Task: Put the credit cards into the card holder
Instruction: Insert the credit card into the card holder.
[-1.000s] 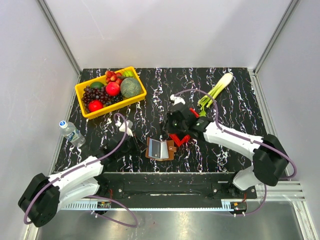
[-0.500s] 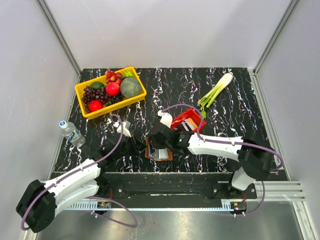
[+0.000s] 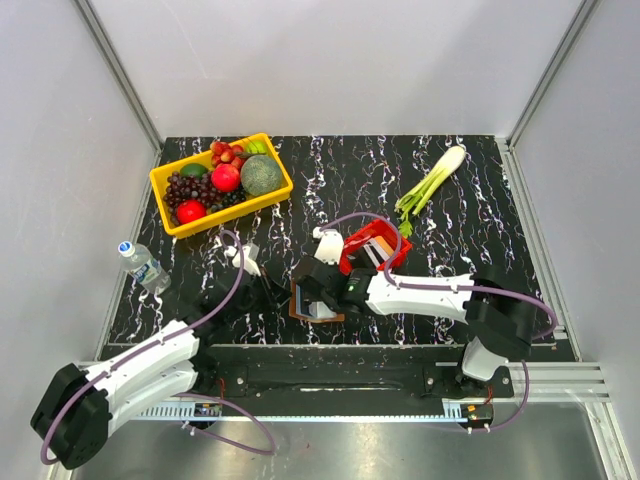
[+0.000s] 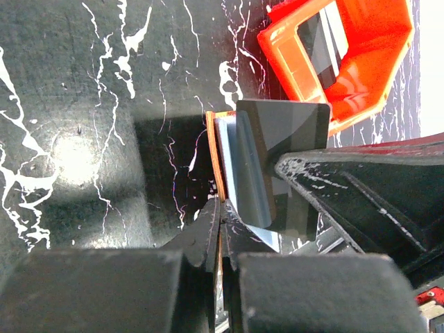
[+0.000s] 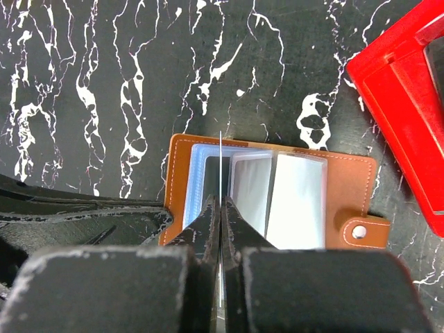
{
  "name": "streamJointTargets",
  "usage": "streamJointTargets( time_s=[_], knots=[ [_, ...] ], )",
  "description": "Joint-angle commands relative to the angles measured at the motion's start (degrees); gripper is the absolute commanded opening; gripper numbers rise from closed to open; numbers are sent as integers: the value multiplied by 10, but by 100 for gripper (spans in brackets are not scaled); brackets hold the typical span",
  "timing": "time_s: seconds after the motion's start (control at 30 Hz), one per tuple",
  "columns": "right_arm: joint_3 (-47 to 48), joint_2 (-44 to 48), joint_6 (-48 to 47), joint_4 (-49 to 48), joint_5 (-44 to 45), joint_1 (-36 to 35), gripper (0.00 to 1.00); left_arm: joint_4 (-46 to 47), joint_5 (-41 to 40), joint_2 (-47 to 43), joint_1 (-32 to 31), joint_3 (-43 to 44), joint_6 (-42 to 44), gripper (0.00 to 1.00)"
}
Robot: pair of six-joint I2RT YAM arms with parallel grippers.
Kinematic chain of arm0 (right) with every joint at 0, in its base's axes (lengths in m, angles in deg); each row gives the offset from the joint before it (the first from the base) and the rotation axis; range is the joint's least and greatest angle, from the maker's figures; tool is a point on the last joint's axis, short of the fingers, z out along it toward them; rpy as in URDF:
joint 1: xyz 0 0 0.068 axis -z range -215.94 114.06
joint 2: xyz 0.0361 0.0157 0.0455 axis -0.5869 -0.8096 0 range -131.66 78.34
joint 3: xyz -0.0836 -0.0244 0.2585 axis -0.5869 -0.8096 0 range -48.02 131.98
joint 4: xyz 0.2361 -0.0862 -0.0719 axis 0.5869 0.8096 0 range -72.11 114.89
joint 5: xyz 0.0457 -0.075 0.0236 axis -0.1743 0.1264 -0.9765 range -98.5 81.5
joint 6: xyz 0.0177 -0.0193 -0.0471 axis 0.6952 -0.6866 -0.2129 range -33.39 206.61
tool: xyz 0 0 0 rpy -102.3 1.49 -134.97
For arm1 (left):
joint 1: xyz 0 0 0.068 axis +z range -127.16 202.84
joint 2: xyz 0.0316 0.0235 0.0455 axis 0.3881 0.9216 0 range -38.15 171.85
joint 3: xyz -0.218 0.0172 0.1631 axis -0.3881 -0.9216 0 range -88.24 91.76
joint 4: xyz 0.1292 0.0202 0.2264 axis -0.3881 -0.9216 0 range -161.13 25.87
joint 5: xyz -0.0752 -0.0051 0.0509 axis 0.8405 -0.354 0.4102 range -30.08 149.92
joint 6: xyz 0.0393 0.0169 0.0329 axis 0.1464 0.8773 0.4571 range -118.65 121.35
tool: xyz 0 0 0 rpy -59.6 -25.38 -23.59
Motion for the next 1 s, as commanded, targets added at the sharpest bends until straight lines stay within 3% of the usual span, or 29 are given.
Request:
streamJointTargets(
  time_s=[0.0,0.27,0.57,0.97],
  knots=[
    [31,22,-7,35,82,-9,0,13,3,-20,1,-1,-8,0],
    [16,64,-7,66,132,-9,0,1,0,-34,1,1,-6,0],
    [39,41,-23,15,45,-9,0,-6,-1,-42,1,3,-6,0],
    [35,14,-5,-28,-2,-9,0,-6,-4,-44,1,0,-8,0]
  ],
)
